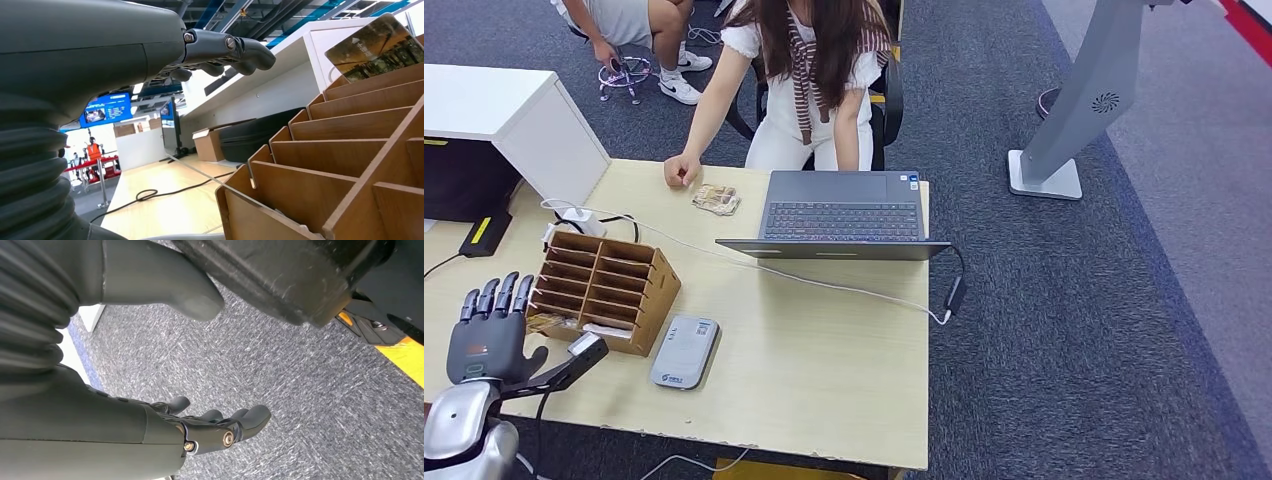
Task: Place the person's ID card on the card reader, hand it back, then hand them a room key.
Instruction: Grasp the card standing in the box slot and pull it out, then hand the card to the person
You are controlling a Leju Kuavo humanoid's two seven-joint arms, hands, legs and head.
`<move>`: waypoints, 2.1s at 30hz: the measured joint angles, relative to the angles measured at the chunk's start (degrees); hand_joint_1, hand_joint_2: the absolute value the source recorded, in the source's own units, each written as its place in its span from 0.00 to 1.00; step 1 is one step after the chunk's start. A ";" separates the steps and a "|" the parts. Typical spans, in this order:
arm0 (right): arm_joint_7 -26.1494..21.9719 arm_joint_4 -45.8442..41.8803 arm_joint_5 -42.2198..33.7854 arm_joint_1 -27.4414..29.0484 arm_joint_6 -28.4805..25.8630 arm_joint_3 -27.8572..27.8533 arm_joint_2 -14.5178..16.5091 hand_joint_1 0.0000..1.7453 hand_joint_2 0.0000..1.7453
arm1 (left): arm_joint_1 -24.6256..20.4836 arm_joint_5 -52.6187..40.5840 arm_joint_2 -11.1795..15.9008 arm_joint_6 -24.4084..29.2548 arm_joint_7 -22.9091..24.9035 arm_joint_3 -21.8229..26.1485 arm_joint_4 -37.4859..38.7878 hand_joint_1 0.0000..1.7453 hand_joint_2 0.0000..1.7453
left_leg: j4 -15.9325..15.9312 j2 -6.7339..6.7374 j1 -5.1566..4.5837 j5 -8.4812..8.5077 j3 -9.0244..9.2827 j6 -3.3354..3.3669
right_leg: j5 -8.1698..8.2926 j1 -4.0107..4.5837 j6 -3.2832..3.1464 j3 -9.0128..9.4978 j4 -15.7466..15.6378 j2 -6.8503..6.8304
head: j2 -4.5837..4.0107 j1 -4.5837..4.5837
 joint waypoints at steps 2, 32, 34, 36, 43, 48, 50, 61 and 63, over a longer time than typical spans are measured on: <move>0.01 0.00 0.02 0.00 0.00 0.01 -0.08 0.00 0.00 | -0.01 0.07 0.00 0.00 0.17 -0.01 0.00 0.00 1.00 | 0.00 0.00 0.00 0.00 0.00 0.00 | 0.00 0.00 0.00 0.00 0.00 0.00 | 0.00 0.01; -0.09 0.00 0.64 -0.01 0.07 0.79 -0.39 0.00 0.00 | -0.34 1.76 0.17 -1.04 0.21 -0.02 0.00 1.00 1.00 | 0.00 0.00 0.00 0.00 0.00 0.00 | 0.00 0.00 0.00 0.01 0.00 0.00 | 0.00 0.00; -0.09 0.00 0.62 0.00 0.07 0.83 -0.40 0.00 0.00 | -0.35 1.83 0.17 -1.22 0.20 -0.02 0.00 1.00 1.00 | 0.00 0.00 0.00 0.00 0.00 0.00 | 0.00 0.00 0.00 0.01 0.00 0.00 | 0.00 -0.01; -0.08 0.00 0.58 -0.01 0.07 0.86 -0.41 0.00 0.00 | -0.35 1.91 0.17 -1.45 0.20 -0.02 0.00 1.00 1.00 | 0.00 0.00 0.00 0.00 0.00 0.00 | 0.00 0.00 0.00 0.01 0.00 0.00 | 0.00 0.00; -0.07 0.00 0.45 0.00 0.05 0.89 -0.42 0.00 0.00 | -0.35 2.09 0.15 -1.71 0.20 -0.03 -0.02 1.00 1.00 | 0.00 0.00 0.00 0.00 0.01 0.00 | 0.00 0.00 0.00 0.01 0.00 0.00 | 0.00 0.01; -0.10 0.00 0.19 0.00 0.20 0.89 -0.42 0.00 0.00 | -0.27 2.55 -0.18 -1.26 -0.02 -0.04 -0.38 1.00 1.00 | 0.00 0.00 0.00 0.00 0.01 0.00 | 0.00 0.00 0.00 0.01 0.00 0.00 | 0.00 -0.02; -0.13 0.00 0.14 0.01 0.31 0.89 -0.42 0.00 0.00 | -0.02 3.31 -0.36 -1.04 -0.49 -0.04 -1.30 1.00 1.00 | 0.00 -0.01 0.00 0.01 0.00 0.00 | 0.00 0.00 0.00 0.01 0.00 -0.01 | 0.00 -0.01; 0.10 0.02 -0.42 0.08 0.08 0.87 -0.42 0.00 0.00 | 5.38 9.66 -1.10 -1.30 -4.77 -1.60 -24.09 1.00 1.00 | 0.01 -0.01 -0.01 0.00 -0.04 0.00 | 0.00 -0.01 0.00 -0.03 0.00 -0.01 | 0.00 -0.01; 0.14 0.02 -0.44 0.08 0.07 0.87 -0.42 0.00 0.00 | 6.07 10.05 -1.21 -1.43 -5.30 -2.35 -29.61 1.00 1.00 | 0.01 -0.01 -0.01 0.00 -0.04 0.00 | 0.00 0.00 0.00 -0.04 0.00 -0.01 | 0.00 -0.01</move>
